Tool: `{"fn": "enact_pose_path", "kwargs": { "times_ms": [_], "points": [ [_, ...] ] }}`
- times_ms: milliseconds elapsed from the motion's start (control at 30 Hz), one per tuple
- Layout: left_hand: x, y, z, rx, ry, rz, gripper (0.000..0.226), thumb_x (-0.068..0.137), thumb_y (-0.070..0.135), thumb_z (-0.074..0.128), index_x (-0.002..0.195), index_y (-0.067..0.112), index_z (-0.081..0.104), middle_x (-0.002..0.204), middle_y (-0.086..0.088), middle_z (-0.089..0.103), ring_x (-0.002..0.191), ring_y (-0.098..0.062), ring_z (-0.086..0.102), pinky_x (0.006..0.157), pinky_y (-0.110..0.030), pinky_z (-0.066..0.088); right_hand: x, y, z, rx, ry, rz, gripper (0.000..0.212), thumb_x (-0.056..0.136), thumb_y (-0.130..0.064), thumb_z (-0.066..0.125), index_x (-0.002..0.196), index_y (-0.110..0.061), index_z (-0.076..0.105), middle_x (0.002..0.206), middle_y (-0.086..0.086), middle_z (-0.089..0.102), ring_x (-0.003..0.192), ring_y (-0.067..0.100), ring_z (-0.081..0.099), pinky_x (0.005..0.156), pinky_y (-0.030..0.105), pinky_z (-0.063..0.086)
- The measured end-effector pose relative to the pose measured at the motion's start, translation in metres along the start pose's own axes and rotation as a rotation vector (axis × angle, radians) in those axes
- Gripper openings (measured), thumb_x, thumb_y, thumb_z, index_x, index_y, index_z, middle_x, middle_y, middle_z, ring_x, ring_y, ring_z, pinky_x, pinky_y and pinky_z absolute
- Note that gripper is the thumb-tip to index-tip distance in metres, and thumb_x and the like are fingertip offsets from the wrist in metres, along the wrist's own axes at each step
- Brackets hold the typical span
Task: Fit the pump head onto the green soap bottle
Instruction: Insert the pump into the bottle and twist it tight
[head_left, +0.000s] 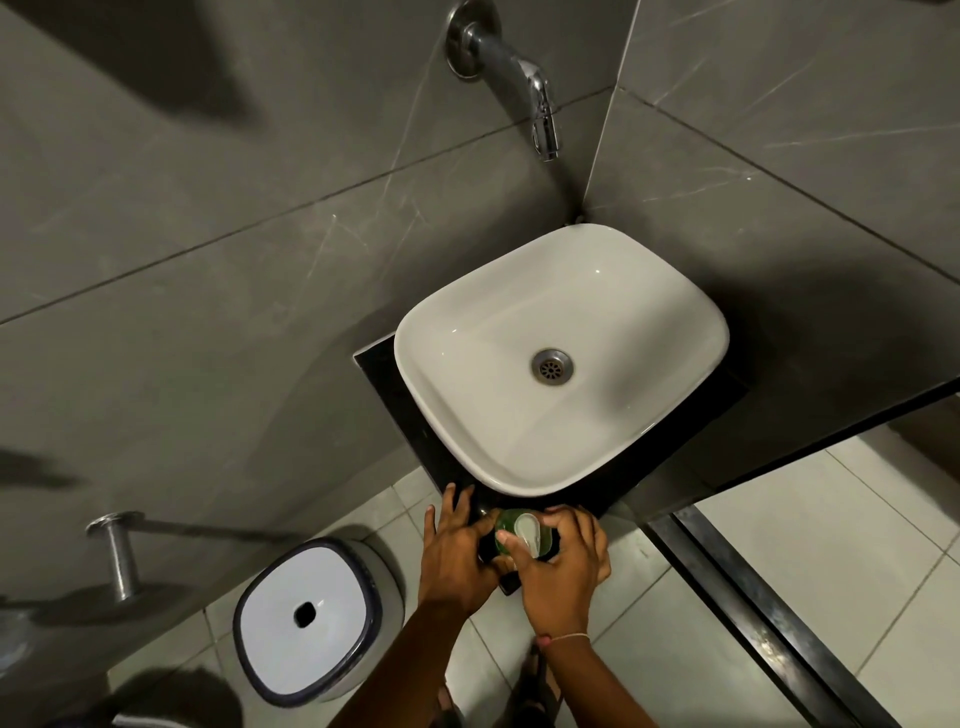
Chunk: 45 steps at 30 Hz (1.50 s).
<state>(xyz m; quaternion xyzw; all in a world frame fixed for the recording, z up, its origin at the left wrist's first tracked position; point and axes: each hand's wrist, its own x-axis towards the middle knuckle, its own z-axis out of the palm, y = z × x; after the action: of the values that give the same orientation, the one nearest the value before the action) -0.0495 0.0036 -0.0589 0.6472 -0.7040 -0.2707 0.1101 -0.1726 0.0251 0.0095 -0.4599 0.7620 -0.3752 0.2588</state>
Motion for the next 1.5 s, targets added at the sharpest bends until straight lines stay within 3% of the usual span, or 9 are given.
{"fn": "enact_pose_path", "kwargs": {
  "times_ms": [100,233,333,467,633,800,933,1133,1500],
  "points": [
    [0.000,0.000,0.000,0.002,-0.001,-0.006,0.055,0.075,0.050,0.064,0.127,0.034,0.056,0.160,0.000,0.021,0.149,-0.020,-0.004,0.121,-0.045,-0.002,-0.001,0.002,0.001,-0.013,-0.020,0.009,0.042,0.057,-0.041,0.086,0.086,-0.033,0.057,0.113,-0.008,0.056,0.126,0.025,0.040,0.103,0.056,0.028],
    [0.000,0.001,-0.001,0.010,0.001,0.006,0.060,0.073,0.057,0.062,0.128,0.035,0.055,0.159,-0.001,0.022,0.149,-0.022,-0.003,0.120,-0.046,-0.002,0.002,0.009,-0.007,-0.034,-0.097,-0.126,0.051,0.066,-0.031,0.082,0.104,-0.053,0.057,0.122,-0.026,0.049,0.135,0.019,0.030,0.110,0.054,0.019],
    [0.000,0.001,0.000,0.026,-0.014,0.001,0.065,0.072,0.061,0.065,0.131,0.038,0.051,0.159,0.000,0.020,0.149,-0.022,-0.003,0.121,-0.048,-0.001,0.003,0.009,-0.006,-0.052,-0.030,-0.116,0.043,0.063,-0.015,0.084,0.092,-0.043,0.067,0.113,-0.027,0.052,0.132,0.024,0.037,0.107,0.058,0.022],
    [0.000,0.001,0.000,0.032,-0.006,0.006,0.061,0.076,0.053,0.063,0.133,0.037,0.050,0.160,-0.001,0.020,0.149,-0.022,-0.005,0.121,-0.048,0.000,0.000,0.002,0.003,-0.078,0.014,0.020,0.039,0.054,-0.029,0.087,0.077,-0.029,0.056,0.106,-0.005,0.058,0.121,0.027,0.044,0.099,0.056,0.030],
    [0.000,0.001,-0.001,0.024,-0.010,0.001,0.061,0.076,0.054,0.061,0.133,0.036,0.051,0.160,0.000,0.020,0.149,-0.021,-0.006,0.121,-0.048,-0.001,-0.003,0.010,0.001,-0.061,-0.028,-0.057,0.040,0.061,-0.053,0.072,0.098,-0.042,0.060,0.122,-0.015,0.052,0.132,0.018,0.031,0.107,0.052,0.021],
    [-0.001,0.002,-0.001,0.029,-0.017,-0.011,0.061,0.076,0.057,0.063,0.132,0.035,0.053,0.160,0.002,0.018,0.149,-0.020,-0.006,0.121,-0.048,-0.001,0.001,0.013,0.000,-0.104,0.015,-0.085,0.031,0.060,-0.034,0.085,0.084,-0.036,0.065,0.112,-0.016,0.055,0.128,0.024,0.039,0.103,0.056,0.025],
    [0.000,0.002,-0.002,0.017,-0.012,0.007,0.057,0.077,0.050,0.061,0.131,0.035,0.052,0.160,0.001,0.021,0.149,-0.021,-0.005,0.121,-0.050,0.001,-0.004,0.007,0.005,-0.092,0.025,0.018,0.038,0.057,-0.043,0.084,0.079,-0.030,0.056,0.109,-0.006,0.057,0.122,0.026,0.041,0.099,0.057,0.028],
    [0.000,0.003,-0.004,0.014,-0.020,0.006,0.060,0.074,0.053,0.063,0.131,0.036,0.052,0.160,0.003,0.020,0.149,-0.021,-0.005,0.121,-0.050,0.002,0.001,0.009,-0.004,-0.046,-0.094,-0.073,0.044,0.061,-0.064,0.060,0.101,-0.044,0.067,0.124,-0.017,0.051,0.134,0.016,0.026,0.108,0.051,0.017],
    [0.000,0.005,-0.003,0.043,-0.008,0.007,0.053,0.074,0.043,0.065,0.126,0.038,0.055,0.159,0.000,0.022,0.149,-0.022,-0.002,0.122,-0.049,0.004,0.000,0.000,0.006,-0.069,0.018,0.024,0.047,0.049,-0.056,0.083,0.074,-0.027,0.057,0.109,-0.004,0.058,0.121,0.026,0.041,0.098,0.054,0.030]
  ]
}}
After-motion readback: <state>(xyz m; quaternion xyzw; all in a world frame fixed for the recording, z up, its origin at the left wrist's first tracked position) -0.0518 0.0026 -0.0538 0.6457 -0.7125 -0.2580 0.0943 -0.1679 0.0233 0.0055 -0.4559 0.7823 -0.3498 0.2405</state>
